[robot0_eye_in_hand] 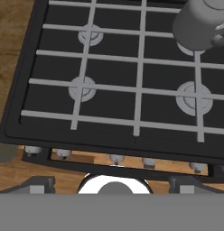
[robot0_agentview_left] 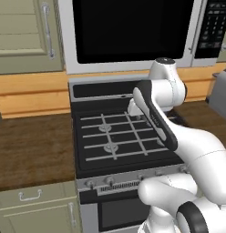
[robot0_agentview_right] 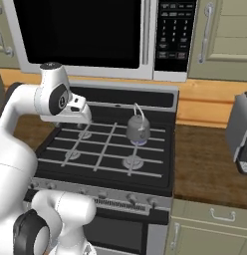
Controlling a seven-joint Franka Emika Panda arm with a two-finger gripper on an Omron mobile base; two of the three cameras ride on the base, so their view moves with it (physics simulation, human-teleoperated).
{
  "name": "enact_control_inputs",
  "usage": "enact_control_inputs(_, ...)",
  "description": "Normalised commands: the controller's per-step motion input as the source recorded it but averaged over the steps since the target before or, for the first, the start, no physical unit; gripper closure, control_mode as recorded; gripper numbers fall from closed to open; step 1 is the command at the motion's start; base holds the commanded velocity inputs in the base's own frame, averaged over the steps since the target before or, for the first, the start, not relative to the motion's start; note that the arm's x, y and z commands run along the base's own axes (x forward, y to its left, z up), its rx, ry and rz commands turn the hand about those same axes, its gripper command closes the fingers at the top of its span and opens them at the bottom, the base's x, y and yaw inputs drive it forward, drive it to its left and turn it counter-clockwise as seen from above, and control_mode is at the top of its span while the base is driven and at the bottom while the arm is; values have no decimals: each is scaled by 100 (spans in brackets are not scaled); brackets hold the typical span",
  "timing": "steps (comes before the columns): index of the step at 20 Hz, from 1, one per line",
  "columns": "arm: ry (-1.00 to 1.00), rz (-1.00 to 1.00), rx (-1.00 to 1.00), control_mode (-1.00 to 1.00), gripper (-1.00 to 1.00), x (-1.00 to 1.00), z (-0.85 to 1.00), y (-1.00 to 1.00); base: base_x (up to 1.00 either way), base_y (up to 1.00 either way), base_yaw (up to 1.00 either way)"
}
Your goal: Turn off the rear right burner of the stove.
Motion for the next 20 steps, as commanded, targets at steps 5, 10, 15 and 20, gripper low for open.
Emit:
enact_control_inputs(5,0,0,0,100,-100,0,0,0,0,24,0)
enact_control_inputs(10,0,0,0,-100,-100,0,0,0,0,0,0)
enact_control_inputs(15,-1,0,5,-100,-100,-29,-15,-40,0,0,0)
enact_control_inputs(20,-11,0,18,-100,-100,-84,-61,-100,0,0,0)
